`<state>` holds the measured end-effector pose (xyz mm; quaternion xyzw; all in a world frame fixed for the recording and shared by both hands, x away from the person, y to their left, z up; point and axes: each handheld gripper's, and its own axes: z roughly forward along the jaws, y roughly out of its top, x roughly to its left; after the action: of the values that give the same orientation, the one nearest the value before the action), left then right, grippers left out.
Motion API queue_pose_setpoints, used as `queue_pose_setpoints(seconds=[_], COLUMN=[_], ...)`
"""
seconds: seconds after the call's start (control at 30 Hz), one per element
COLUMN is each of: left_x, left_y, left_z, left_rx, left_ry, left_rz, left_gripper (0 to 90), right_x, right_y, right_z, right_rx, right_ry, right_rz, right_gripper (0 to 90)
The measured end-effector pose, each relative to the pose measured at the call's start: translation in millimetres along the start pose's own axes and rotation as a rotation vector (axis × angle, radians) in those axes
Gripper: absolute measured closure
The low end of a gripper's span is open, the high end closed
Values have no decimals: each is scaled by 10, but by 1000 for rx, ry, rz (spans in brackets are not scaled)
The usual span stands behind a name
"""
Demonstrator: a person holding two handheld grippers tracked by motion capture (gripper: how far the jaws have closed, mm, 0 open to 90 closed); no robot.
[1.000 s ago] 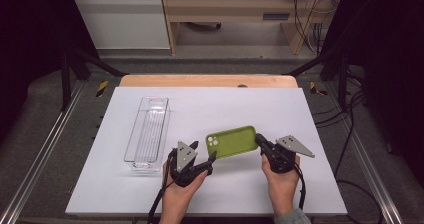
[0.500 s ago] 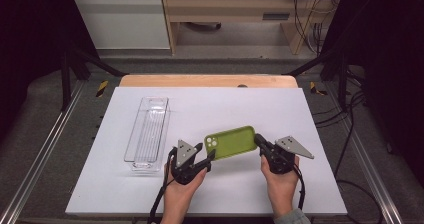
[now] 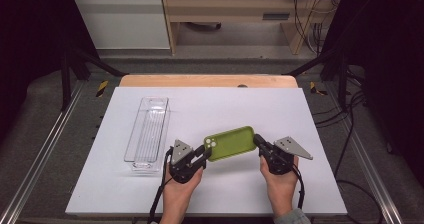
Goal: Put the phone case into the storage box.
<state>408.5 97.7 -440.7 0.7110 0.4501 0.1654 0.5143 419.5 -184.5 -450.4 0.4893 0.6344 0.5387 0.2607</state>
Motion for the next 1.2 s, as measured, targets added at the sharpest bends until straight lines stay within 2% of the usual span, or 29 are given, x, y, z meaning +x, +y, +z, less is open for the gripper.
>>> queue_pose_setpoints(seconds=[0.43, 0.6, 0.8, 0.93, 1.03, 1.2], left_x=[29, 22, 18, 11, 9, 9], left_y=[3, 15, 61, 63, 56, 54], left_z=[-60, -72, -90, -96, -93, -90], left_rx=[-26, -37, -50, -58, -60, -63], left_ry=[4, 15, 40, 48, 54, 75], left_rz=[-26, -14, 34, 39, 44, 63], left_gripper=[803, 808, 811, 812, 812, 812], right_x=[17, 11, -5, -7, -6, 7], right_y=[-39, -55, -80, -85, -86, -87], right_z=[42, 64, 109, 124, 130, 143], right_rx=[24, 38, 56, 59, 58, 44], right_ry=[19, 28, 55, 64, 74, 73], right_rz=[3, 13, 29, 32, 32, 28], right_gripper=[879, 876, 870, 857, 827, 713])
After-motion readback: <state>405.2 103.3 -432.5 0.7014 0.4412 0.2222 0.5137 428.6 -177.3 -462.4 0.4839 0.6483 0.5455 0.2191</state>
